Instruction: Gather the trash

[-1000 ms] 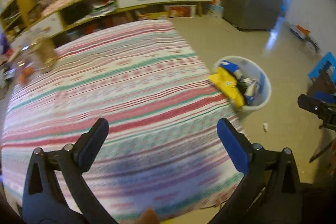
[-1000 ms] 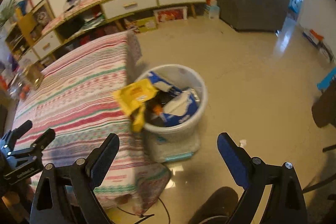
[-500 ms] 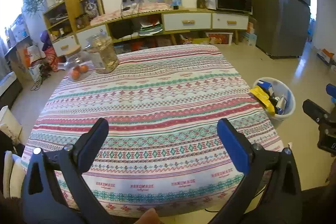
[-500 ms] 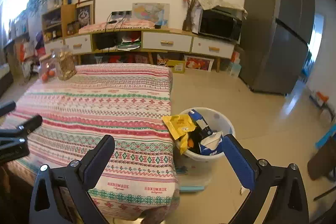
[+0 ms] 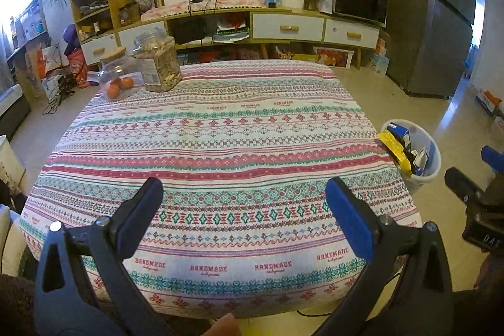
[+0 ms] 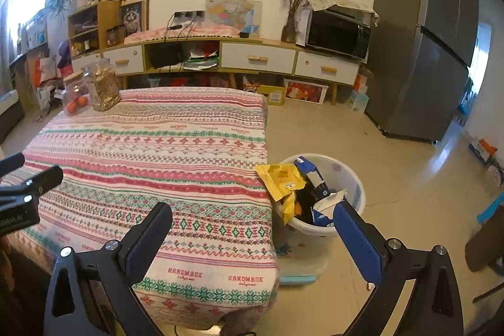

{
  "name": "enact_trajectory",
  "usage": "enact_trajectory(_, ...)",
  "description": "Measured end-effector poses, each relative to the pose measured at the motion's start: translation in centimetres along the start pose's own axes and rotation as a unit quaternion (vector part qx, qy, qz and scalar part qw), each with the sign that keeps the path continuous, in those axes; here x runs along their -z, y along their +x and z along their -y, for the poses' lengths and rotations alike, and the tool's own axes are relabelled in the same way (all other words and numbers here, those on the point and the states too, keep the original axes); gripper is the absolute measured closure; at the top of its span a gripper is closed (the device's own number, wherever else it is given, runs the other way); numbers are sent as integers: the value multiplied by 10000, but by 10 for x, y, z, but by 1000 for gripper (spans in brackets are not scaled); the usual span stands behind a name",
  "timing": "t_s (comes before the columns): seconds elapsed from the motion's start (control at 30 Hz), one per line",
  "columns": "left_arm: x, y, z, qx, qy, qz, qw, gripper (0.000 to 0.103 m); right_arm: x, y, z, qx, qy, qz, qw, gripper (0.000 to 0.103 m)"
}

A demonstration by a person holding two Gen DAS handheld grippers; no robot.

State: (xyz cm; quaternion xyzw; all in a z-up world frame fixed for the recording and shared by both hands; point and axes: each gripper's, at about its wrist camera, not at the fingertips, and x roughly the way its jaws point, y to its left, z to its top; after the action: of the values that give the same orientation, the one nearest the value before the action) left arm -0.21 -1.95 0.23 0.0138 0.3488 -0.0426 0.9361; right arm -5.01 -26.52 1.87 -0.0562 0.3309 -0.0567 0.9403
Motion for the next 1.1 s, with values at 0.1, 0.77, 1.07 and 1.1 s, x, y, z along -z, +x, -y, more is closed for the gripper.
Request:
enact_trajectory(0.1,0,0,-1,0,-20,14,10000,1,1,-3,-6,2,-131,48,9999,0)
enact_trajectory(0.77,1,-1,1,29,22,-2,10000,1,0,0,-6,-95,50,9,9999,0)
enact_trajectory(1.07,1,-1,0,34,33,-6,10000,1,0,0,-5,-113,66,14,9999,0)
enact_trajectory(1.1,1,-1,0,35,37,-4,10000,1,0,1,-5,-113,71,18,9999,0)
